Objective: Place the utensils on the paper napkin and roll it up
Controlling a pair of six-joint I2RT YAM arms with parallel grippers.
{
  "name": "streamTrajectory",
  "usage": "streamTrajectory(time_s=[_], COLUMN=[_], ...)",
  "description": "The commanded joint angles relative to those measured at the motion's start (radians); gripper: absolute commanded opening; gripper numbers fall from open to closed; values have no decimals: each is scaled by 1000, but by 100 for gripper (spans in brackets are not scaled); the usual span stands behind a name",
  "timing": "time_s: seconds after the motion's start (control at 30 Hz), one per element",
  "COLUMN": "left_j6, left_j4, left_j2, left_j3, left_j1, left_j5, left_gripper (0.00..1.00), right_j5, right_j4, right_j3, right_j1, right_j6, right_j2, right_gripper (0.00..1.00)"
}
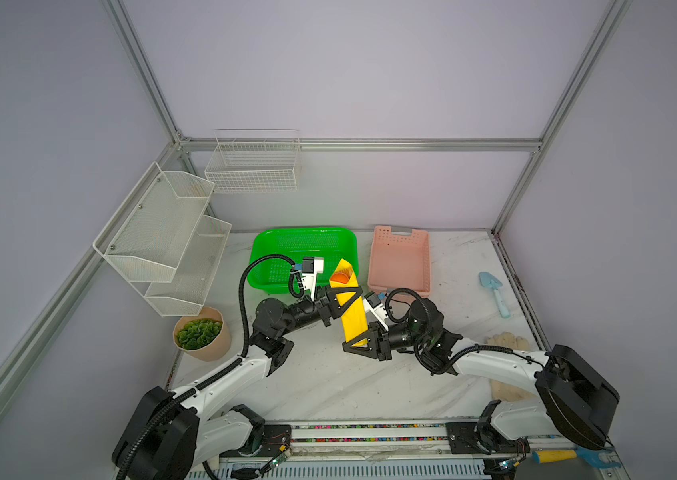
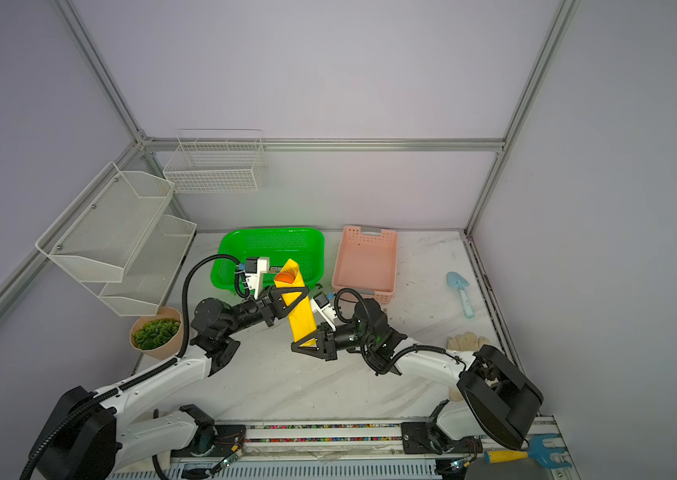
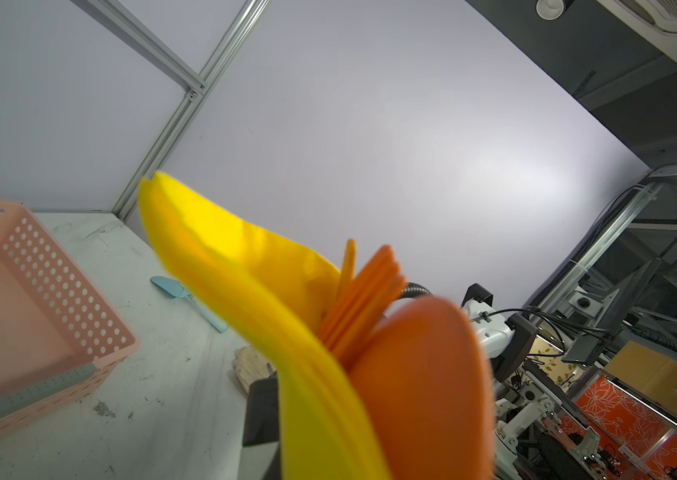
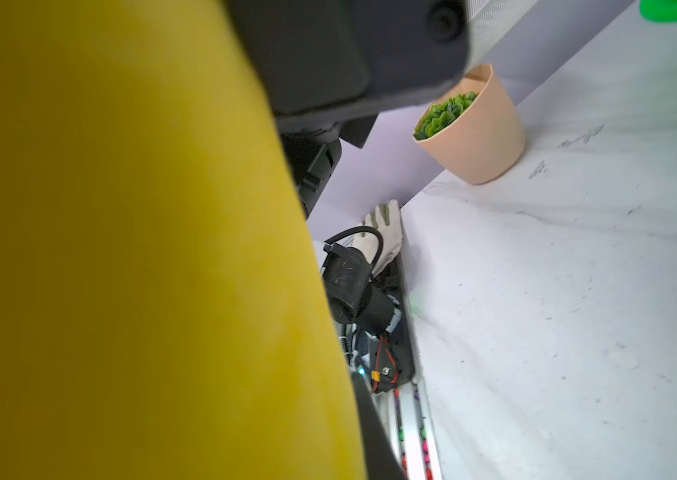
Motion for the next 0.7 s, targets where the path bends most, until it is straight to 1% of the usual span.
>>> streamTrajectory(time_s=[0.0, 0.1, 0.2, 0.47, 0.5, 0.53, 0.57, 0.6, 0.67], left_j6=[5, 5, 6, 12, 11, 11, 11, 12, 12], left_j4=[74, 74, 76, 65, 64, 64, 63, 62, 60], left_j2=[-1, -5, -14, -27, -27, -25, -25, -25, -25], left_j3=[90, 82, 73, 74, 76, 77, 79, 80, 83], left_j1=[-2, -2, -1, -1, -1, -1, -1, 0, -1], left_j5=[1, 3, -1, -4, -2, -3, -2, -3, -1], left_gripper=[0, 0, 0, 0, 0, 0, 0, 0, 0], right_j5=[-8, -8, -5, 0, 5, 15, 21, 23, 37], right_j4=[26, 17, 9, 60, 50, 35, 28, 28, 8], right_j3=[6, 12, 15, -13, -14, -19, -27, -35, -50], right_j1=[4, 4, 4, 4, 4, 4, 4, 4, 4], right_j6=[17, 11, 4, 28, 26, 19, 11, 11, 0], right_j2=[3, -4, -7, -7, -8, -7, -43, -53, -79], right_gripper=[6, 5, 0, 0, 7, 24, 30, 33, 35])
